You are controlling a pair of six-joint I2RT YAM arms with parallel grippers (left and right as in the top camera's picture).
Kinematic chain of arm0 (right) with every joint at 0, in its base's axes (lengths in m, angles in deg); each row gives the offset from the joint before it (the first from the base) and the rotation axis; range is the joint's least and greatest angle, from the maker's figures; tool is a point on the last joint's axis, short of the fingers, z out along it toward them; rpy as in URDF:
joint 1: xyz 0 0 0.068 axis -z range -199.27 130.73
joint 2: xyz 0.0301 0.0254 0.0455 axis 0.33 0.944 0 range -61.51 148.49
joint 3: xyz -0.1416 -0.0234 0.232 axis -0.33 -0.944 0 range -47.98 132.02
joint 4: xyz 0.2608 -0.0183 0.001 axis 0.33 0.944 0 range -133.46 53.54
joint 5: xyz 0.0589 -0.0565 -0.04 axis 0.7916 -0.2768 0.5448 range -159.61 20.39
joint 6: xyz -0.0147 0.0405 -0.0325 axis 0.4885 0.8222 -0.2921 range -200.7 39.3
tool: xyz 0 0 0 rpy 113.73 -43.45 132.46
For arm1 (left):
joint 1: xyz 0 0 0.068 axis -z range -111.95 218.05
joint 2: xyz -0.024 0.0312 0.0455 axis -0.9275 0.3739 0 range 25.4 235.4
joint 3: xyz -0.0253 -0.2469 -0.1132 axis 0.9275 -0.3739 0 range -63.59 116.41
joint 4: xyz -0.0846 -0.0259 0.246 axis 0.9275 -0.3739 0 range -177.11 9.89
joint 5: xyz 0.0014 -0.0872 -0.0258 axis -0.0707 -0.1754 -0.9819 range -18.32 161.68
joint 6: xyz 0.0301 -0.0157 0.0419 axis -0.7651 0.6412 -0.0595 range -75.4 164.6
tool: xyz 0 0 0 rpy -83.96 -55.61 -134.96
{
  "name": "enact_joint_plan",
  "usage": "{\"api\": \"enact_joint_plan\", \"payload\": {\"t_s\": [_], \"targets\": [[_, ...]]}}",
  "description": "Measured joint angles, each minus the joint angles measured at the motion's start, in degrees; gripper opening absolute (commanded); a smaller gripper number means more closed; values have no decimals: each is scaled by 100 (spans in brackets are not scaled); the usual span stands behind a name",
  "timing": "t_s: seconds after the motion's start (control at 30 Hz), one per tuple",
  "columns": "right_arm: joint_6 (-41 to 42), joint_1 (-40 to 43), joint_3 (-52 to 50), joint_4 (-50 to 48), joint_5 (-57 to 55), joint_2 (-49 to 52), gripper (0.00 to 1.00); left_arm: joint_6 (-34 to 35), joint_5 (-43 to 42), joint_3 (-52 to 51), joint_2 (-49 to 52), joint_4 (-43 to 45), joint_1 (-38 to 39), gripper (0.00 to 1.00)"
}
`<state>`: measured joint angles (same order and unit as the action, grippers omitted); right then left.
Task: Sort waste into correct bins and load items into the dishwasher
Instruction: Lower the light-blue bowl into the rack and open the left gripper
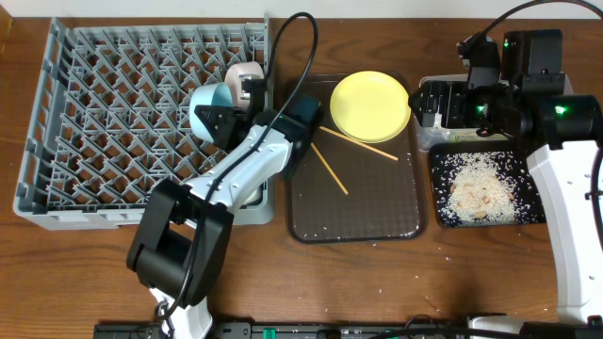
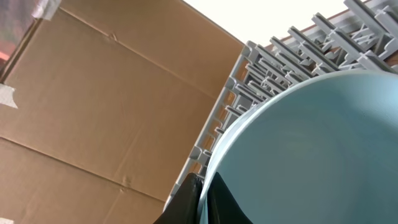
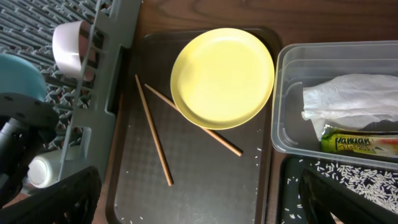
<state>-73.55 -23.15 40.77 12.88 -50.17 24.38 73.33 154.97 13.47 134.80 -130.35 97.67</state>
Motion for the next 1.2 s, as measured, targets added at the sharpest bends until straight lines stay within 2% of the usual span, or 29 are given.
{"api": "enact_joint_plan", "payload": {"t_s": [0.27,0.67,0.8,1.03,1.2], "targets": [[0,0,0,0,0,0,99,52,-380,0,7,35,-13,7],[0,0,0,0,0,0,99,105,-479,0,151,-175,11,10],[0,0,0,0,0,0,99,103,-732,0,151,-369,63,17],[0,0,0,0,2,-2,99,105,-1576,-9,151,-511,129,36],[0,0,0,0,0,0,99,118,-2210,-11,151,-514,129,43]]}}
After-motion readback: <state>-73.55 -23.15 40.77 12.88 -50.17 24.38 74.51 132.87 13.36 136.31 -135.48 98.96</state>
